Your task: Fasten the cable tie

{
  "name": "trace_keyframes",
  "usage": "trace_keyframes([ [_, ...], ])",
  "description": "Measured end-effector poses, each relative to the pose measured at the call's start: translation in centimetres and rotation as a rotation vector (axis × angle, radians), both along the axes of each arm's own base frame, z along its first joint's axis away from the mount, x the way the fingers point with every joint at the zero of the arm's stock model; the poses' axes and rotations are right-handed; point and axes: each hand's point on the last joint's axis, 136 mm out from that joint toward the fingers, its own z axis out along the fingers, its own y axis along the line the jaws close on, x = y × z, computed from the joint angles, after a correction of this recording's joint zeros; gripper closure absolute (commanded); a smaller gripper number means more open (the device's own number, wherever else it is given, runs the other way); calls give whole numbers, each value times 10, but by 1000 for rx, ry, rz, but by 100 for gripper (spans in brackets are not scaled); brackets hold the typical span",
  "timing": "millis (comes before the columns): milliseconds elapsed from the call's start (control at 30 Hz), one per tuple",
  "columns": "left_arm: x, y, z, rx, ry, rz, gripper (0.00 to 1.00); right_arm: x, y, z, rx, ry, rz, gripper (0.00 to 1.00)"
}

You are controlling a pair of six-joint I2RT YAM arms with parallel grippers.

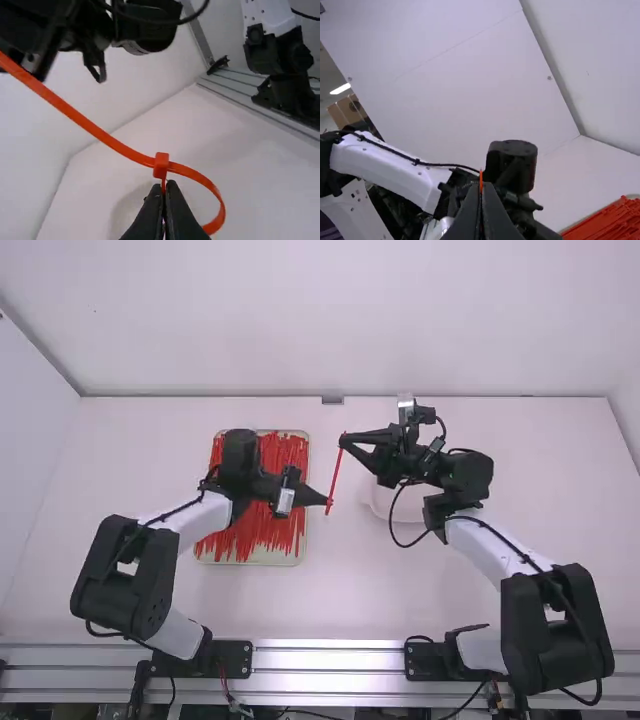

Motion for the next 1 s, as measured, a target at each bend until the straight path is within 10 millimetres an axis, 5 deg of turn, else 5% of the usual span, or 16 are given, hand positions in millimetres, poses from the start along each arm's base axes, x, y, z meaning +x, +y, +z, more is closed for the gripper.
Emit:
trace_keyframes([
  [233,-7,2,-10,0,4,8,98,5,-4,-7,-21,29,-4,100],
  [400,-7,2,0,-5,47,13,97,12,-5,-7,-22,15,-39,98],
  [600,-6,1,15,-6,113,14,98,39,-19,-27,-75,91,-137,50],
  [800,-6,2,29,-12,136,13,98,42,-29,-36,-116,69,-146,42],
  [967,-9,2,45,-32,105,17,98,32,-27,-46,-154,74,-73,24],
  [1000,-9,2,47,-36,106,21,98,29,-27,-49,-161,82,-55,1],
])
